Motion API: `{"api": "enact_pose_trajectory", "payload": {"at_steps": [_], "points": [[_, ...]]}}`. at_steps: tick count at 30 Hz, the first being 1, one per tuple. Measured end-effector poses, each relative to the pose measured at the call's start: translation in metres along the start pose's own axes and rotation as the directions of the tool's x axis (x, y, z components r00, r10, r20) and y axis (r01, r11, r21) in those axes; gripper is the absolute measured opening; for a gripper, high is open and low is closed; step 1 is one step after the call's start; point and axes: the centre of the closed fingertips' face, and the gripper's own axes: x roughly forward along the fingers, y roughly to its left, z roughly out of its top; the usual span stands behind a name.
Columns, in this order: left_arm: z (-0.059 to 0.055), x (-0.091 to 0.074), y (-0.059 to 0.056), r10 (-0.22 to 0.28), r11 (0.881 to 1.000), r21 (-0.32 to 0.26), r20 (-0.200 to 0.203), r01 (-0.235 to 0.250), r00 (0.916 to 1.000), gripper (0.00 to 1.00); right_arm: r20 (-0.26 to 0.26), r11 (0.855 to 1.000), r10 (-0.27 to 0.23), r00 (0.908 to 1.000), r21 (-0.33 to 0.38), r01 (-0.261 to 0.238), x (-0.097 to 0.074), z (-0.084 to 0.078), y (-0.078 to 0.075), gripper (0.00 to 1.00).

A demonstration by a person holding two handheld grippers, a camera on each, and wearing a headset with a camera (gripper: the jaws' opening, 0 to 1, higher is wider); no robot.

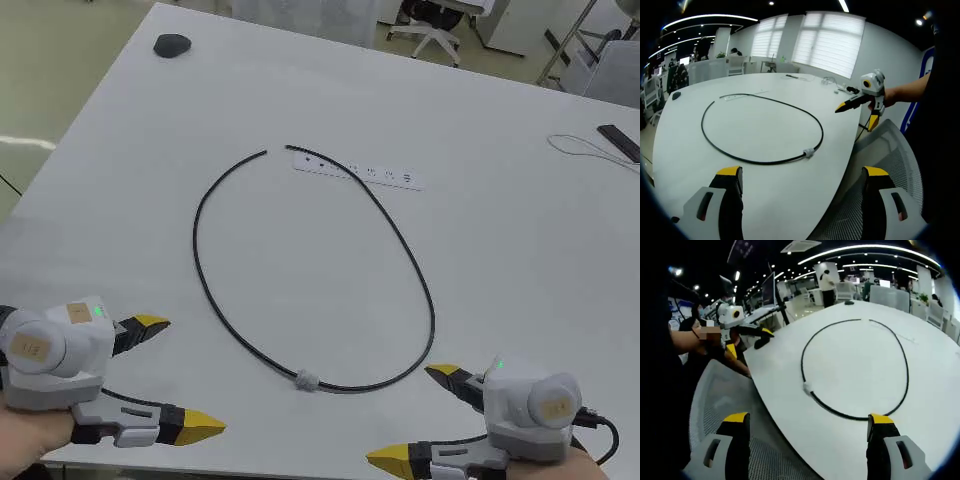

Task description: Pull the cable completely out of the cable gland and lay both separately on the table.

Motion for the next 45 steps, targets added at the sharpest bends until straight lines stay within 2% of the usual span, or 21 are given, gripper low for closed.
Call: {"api": "enact_pose_trajectory", "payload": {"at_steps": [7,9,11,13,19,21,22,25,31,36,45], "points": [[0.002,0.002,0.001,0.013,1.000,-0.019,0.005,-0.013,0.9999,0.99,0.045,0.999,-0.007,0.9990,0.039,0.005,-0.006,0.011,-0.010,0.99],[0.002,0.002,0.003,0.020,1.000,-0.024,0.006,-0.020,0.9998,0.99,0.028,1.000,0.003,0.9996,0.024,-0.004,-0.005,0.009,-0.010,0.99],[0.006,0.000,0.004,0.027,0.999,-0.034,0.027,-0.026,0.9993,0.99,0.007,1.000,0.002,1.0000,0.009,-0.002,-0.004,0.007,-0.011,0.99],[0.007,0.000,0.004,0.029,0.999,-0.038,0.037,-0.028,0.9989,0.99,0.011,1.000,0.002,0.9999,0.016,-0.002,-0.003,0.010,-0.013,0.99],[0.004,0.001,0.004,0.021,0.999,-0.030,0.025,-0.020,0.9995,0.99,0.020,1.000,-0.012,0.9997,0.025,0.011,0.001,0.016,-0.014,0.99],[0.004,0.002,0.002,0.014,1.000,-0.021,0.021,-0.013,0.9997,0.99,0.072,0.998,-0.025,0.9971,0.066,0.020,0.002,0.027,-0.015,0.97],[0.004,0.002,0.002,0.012,1.000,-0.018,0.018,-0.011,0.9998,0.99,0.075,0.997,-0.026,0.9968,0.069,0.020,0.002,0.028,-0.015,0.98],[0.004,0.002,0.003,0.010,1.000,-0.020,0.018,-0.010,0.9998,0.99,0.051,0.999,-0.014,0.9986,0.035,0.012,0.005,0.031,-0.011,0.97],[0.003,0.004,0.004,0.007,1.000,-0.029,0.031,-0.006,0.9995,0.99,0.051,0.999,-0.004,0.9987,0.037,0.003,0.014,0.041,-0.011,0.94],[-0.005,0.006,0.002,-0.005,1.000,-0.031,0.018,0.006,0.9998,0.99,0.059,0.999,-0.003,0.9983,0.042,0.000,0.021,0.051,-0.011,0.92],[-0.010,0.007,0.004,-0.002,0.999,-0.040,0.021,0.003,0.9998,0.99,0.034,1.000,0.018,0.9993,0.010,-0.019,0.036,0.059,-0.009,0.90]]}}
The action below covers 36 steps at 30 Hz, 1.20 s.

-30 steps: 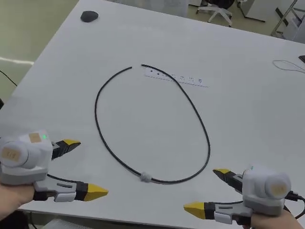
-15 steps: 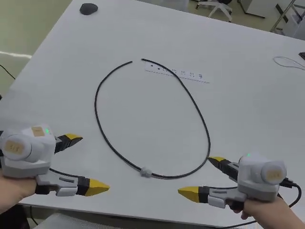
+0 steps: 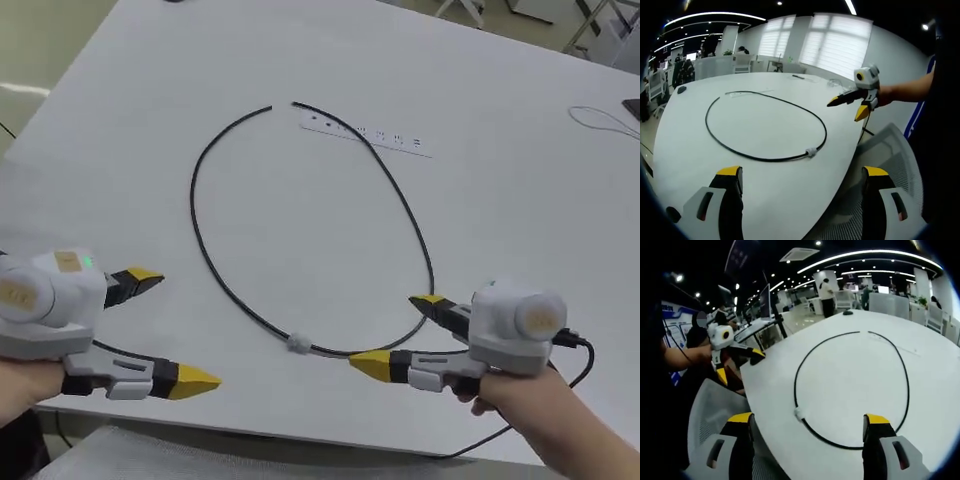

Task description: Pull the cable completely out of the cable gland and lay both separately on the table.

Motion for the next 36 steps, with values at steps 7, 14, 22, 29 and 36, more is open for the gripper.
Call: {"api": "enact_pose_trajectory", "payload": {"at_steps": [7,14,22,29,36], "points": [[-0.007,0.003,0.001,-0.005,1.000,-0.013,-0.012,0.005,0.9999,0.98,-0.053,0.999,0.012,0.9986,-0.038,-0.014,0.014,-0.002,-0.002,0.86],[-0.003,0.004,0.004,0.004,1.000,-0.014,0.010,-0.004,0.9999,0.99,-0.102,0.996,0.024,0.9945,-0.079,-0.032,0.028,-0.005,-0.006,0.83],[-0.001,0.004,0.009,0.007,1.000,-0.014,0.009,-0.007,0.9999,0.99,-0.130,0.993,0.028,0.9911,-0.112,-0.043,0.035,-0.003,-0.010,0.78],[-0.009,0.005,0.007,0.006,1.000,-0.020,-0.005,-0.006,1.0000,0.99,-0.192,0.981,0.049,0.9802,-0.177,-0.084,0.053,-0.005,-0.004,0.70],[-0.016,0.005,0.007,0.009,0.999,-0.034,-0.012,-0.009,0.9999,0.98,-0.242,0.972,0.069,0.9678,-0.202,-0.120,0.071,-0.009,0.005,0.61]]}}
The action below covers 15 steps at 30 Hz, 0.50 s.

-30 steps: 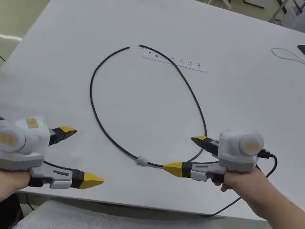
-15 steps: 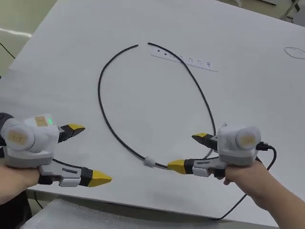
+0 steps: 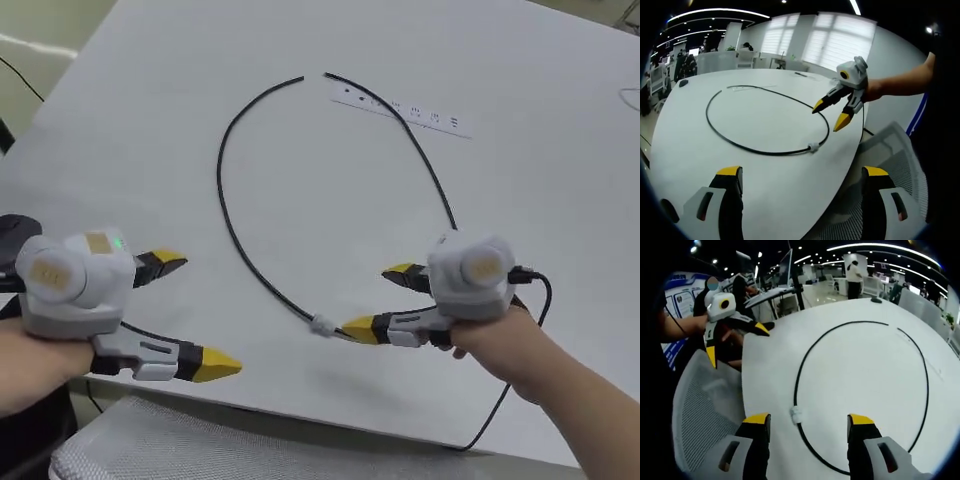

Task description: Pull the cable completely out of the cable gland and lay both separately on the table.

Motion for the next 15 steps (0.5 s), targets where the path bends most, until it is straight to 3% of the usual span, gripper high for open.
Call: {"api": "enact_pose_trajectory", "payload": {"at_steps": [5,15], "points": [[-0.003,0.002,-0.002,-0.010,1.000,-0.007,-0.006,0.010,0.9999,0.98,-0.081,0.999,0.023,0.9964,-0.045,-0.027,0.014,-0.010,0.002,0.50],[-0.004,0.000,0.000,-0.001,1.000,-0.004,-0.014,0.001,0.9999,0.98,-0.132,0.996,0.060,0.9894,-0.056,-0.068,0.035,-0.017,0.004,0.38]]}}
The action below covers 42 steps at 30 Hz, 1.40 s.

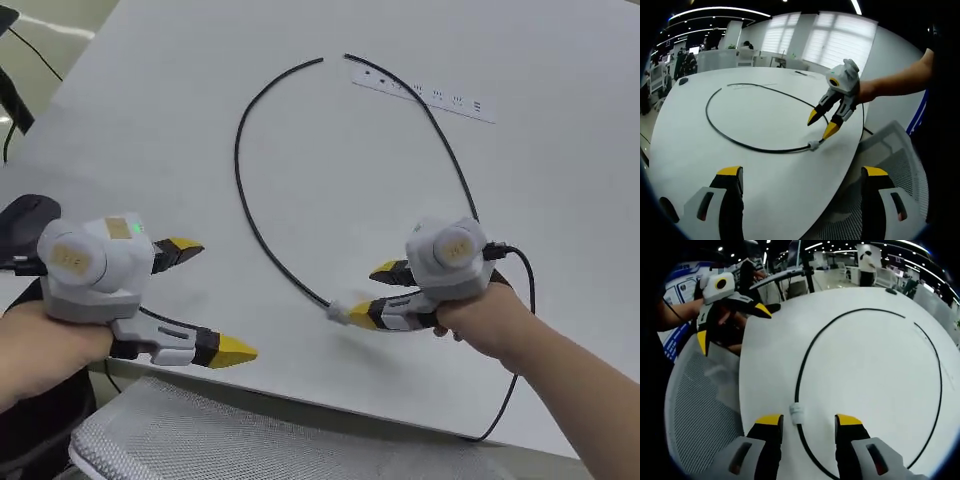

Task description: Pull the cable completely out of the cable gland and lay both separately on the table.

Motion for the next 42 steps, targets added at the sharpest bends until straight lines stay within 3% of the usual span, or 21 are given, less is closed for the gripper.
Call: {"api": "enact_pose_trajectory", "payload": {"at_steps": [15,29,38,42], "points": [[-0.005,0.002,-0.003,-0.005,1.000,-0.018,0.000,0.005,1.0000,0.97,-0.092,0.998,0.043,0.9948,-0.042,-0.047,0.017,-0.016,0.007,0.20],[-0.009,0.002,-0.003,-0.007,1.000,-0.023,-0.010,0.007,0.9999,0.97,-0.107,0.996,0.074,0.9915,-0.036,-0.078,0.025,-0.017,0.017,0.09],[-0.010,0.002,-0.002,-0.008,1.000,-0.025,-0.012,0.008,0.9999,0.96,-0.120,0.997,0.066,0.9906,-0.027,-0.070,0.027,-0.018,0.016,0.08],[-0.008,0.002,-0.003,-0.013,1.000,-0.018,-0.014,0.013,0.9998,0.96,-0.139,0.998,0.038,0.9896,-0.051,-0.045,0.025,-0.019,0.014,0.08]]}}
